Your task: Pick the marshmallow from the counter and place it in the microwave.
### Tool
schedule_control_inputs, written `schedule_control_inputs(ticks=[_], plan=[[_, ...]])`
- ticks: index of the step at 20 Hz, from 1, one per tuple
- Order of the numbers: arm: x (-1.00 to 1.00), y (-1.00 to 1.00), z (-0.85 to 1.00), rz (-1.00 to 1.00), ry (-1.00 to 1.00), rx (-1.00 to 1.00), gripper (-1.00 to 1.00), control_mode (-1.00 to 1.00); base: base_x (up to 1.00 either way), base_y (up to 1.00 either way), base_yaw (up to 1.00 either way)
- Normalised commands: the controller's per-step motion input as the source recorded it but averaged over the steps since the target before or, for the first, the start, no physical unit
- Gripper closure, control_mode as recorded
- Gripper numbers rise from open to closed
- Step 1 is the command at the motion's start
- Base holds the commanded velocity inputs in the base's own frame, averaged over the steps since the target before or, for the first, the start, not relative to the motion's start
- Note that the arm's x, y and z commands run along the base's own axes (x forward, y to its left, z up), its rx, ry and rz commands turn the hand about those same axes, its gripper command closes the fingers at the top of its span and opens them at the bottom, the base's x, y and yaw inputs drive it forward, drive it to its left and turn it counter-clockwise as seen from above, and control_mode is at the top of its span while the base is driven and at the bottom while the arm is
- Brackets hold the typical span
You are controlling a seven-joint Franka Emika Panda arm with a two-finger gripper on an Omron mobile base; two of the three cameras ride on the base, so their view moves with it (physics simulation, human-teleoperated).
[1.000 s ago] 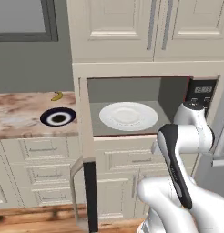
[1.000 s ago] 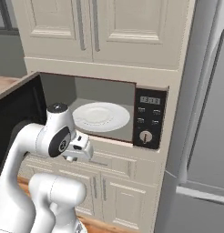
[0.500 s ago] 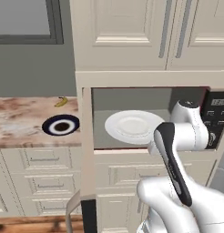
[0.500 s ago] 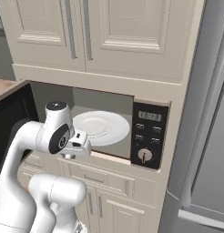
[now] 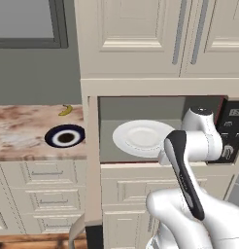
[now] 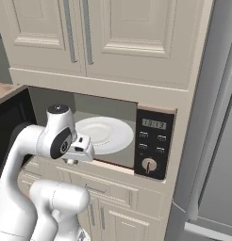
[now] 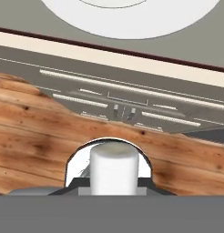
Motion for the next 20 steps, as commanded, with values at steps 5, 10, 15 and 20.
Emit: schedule_control_inputs(ticks=[5,10,15,20], plan=[[0.48,0.06,0.0,0.03,-0.48,0.02,1.0,-1.0,0.0,0.0,0.0],[0.7,0.05,-0.3,0.04,-0.53,0.04,1.0,-1.0,0.0,0.0,0.0],[0.97,0.16,-0.06,0.0,-0.18,0.05,1.0,-1.0,0.0,0.0,0.0],[1.0,0.16,-0.12,0.0,0.04,0.0,1.0,-1.0,0.0,0.0,0.0]])
